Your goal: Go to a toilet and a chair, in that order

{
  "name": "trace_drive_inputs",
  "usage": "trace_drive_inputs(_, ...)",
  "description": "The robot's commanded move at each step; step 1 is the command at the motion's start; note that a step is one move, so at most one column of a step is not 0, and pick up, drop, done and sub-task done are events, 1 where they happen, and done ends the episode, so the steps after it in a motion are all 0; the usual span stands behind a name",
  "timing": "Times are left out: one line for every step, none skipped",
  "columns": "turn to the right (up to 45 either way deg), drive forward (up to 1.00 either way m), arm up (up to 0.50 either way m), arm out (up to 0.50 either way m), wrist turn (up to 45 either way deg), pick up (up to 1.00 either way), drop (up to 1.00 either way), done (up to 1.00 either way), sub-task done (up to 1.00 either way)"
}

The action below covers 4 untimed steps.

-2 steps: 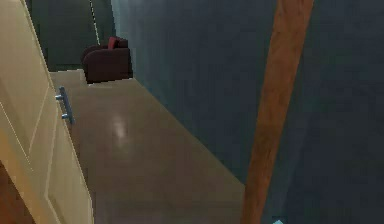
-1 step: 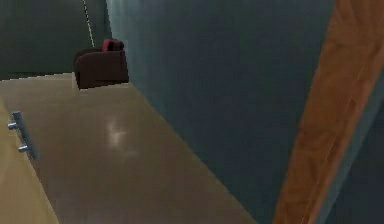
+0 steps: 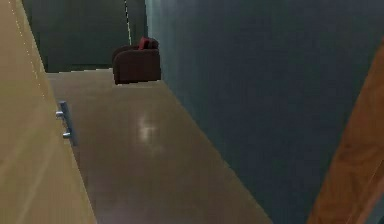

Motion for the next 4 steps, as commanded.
trace_drive_inputs(0.0,0.15,0.0,0.0,0.0,0.0,0.0,0.0,0.0)
trace_drive_inputs(-18.0,0.0,0.0,0.0,0.0,0.0,0.0,0.0,0.0)
trace_drive_inputs(0.0,1.0,0.0,0.0,0.0,0.0,0.0,0.0,0.0)
trace_drive_inputs(-6.0,0.0,0.0,0.0,0.0,0.0,0.0,0.0,0.0)
